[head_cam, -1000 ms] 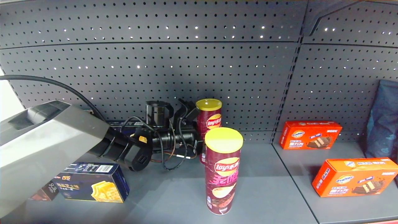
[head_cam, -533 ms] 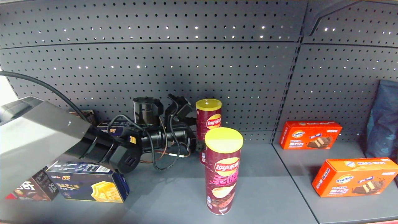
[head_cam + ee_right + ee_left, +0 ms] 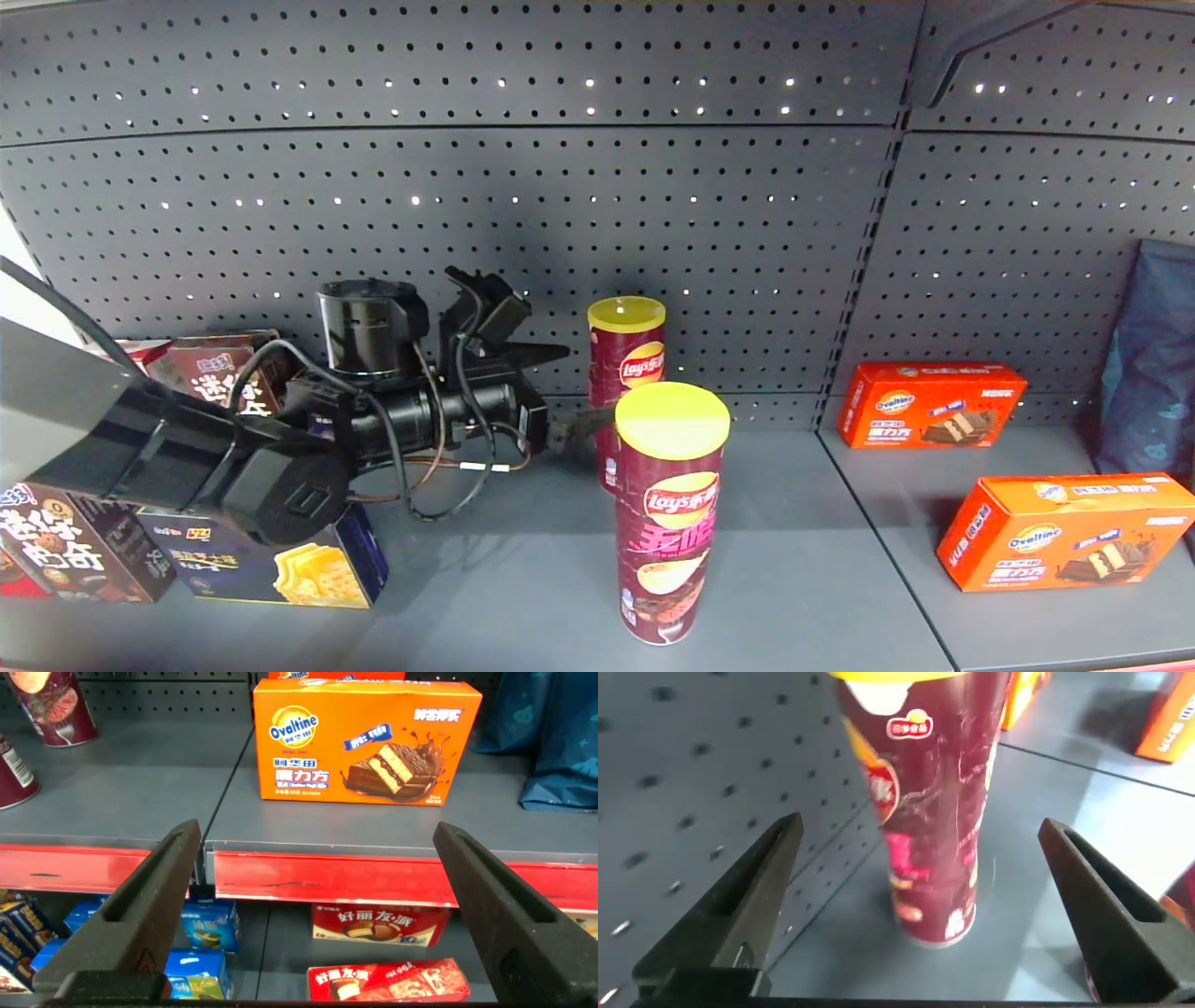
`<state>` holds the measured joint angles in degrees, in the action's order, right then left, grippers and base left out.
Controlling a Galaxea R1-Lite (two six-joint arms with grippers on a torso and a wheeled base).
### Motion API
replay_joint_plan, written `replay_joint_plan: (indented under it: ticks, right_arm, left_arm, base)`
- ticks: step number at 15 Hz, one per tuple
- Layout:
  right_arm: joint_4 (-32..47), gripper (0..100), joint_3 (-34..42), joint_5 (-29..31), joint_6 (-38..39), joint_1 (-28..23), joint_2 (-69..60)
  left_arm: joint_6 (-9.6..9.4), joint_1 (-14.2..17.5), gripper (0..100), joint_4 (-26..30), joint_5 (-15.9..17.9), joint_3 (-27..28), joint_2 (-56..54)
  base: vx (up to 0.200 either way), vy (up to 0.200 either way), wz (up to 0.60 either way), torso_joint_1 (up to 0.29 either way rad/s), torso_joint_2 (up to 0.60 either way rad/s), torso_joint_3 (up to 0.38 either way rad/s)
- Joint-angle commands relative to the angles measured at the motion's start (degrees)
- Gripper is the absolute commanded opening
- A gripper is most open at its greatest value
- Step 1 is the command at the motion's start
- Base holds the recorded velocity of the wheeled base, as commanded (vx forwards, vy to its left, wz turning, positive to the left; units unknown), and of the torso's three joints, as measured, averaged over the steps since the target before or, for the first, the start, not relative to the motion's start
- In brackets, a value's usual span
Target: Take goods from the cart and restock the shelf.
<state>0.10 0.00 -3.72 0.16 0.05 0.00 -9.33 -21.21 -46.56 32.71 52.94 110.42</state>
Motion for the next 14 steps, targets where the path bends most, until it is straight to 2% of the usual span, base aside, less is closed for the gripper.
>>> replay_joint_plan:
  ticks: [1,5,6,7,8,9,10,14]
  right_arm:
    - [-0.01,100,0.0,0.03,0.02,0.04,0.0]
    - [-0.01,100,0.0,0.03,0.02,0.04,0.0]
    - [-0.01,100,0.0,-0.06,0.02,0.04,0.0]
    - [-0.01,100,0.0,0.03,0.02,0.04,0.0]
    - [-0.01,100,0.0,-0.06,0.02,0.04,0.0]
    - [-0.01,100,0.0,-0.06,0.02,0.04,0.0]
    - [-0.01,100,0.0,0.03,0.02,0.04,0.0]
    - [-0.01,100,0.0,-0.06,0.02,0.04,0.0]
  left_arm:
    - [-0.08,0.91,100,-0.03,-0.89,-2.41,-4.16]
    - [-0.08,2.23,100,-0.03,-2.74,-6.63,-6.98]
    - [-0.08,2.32,100,-0.03,-4.85,-7.5,-7.15]
    - [-0.78,2.4,100,0.15,-8.36,-7.86,-7.15]
    - [-1.66,2.32,100,0.24,-9.94,-7.77,-7.06]
    - [-4.56,2.23,100,0.5,-13.2,-7.86,-6.89]
    - [-9.92,1.44,100,0.76,-15.13,-8.3,-5.74]
    - [-9.83,-1.02,100,0.68,-15.13,-7.86,-2.93]
  base:
    - [0.0,0.0,0.0,0.0,0.0,0.0]
    - [0.0,0.0,0.0,0.0,0.0,0.0]
    - [0.0,0.0,0.0,0.0,0.0,0.0]
    - [0.0,0.0,0.0,0.0,0.0,0.0]
    - [0.0,0.0,0.0,0.0,0.0,0.0]
    - [0.0,0.0,0.0,0.0,0.0,0.0]
    - [0.0,0.0,0.0,0.0,0.0,0.0]
    - [0.0,0.0,0.0,0.0,0.0,0.0]
